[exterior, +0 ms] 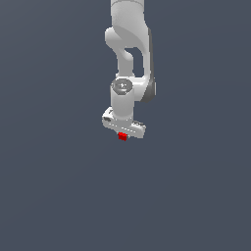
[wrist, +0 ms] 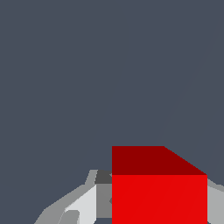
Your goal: Pick up the red cube and move it to a goal position.
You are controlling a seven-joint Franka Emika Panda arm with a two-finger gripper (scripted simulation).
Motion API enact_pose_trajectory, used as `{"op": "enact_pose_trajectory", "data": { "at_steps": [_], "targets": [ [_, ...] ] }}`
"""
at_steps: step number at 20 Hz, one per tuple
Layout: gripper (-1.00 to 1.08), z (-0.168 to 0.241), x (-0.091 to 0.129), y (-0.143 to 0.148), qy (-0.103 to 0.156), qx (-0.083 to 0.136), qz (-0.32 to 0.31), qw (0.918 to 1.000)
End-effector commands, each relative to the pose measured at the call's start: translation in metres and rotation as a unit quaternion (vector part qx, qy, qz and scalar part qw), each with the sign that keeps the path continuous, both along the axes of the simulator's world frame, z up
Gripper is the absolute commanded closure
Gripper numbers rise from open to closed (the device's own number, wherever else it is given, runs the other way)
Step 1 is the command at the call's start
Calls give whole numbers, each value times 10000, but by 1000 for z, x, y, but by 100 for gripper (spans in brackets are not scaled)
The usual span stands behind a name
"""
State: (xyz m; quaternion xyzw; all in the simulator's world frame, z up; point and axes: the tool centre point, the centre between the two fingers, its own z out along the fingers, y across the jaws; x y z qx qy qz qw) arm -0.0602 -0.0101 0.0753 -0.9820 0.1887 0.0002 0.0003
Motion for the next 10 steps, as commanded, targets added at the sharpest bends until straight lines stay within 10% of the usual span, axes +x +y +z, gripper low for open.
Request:
{"op": "enact_pose_trajectory", "data": {
  "at_steps": [1, 10],
  "targets": [
    [108, 6, -6, -2, -1, 1, 1, 10000],
    [108, 12, -11, -4, -2, -2, 1, 10000]
  ]
}}
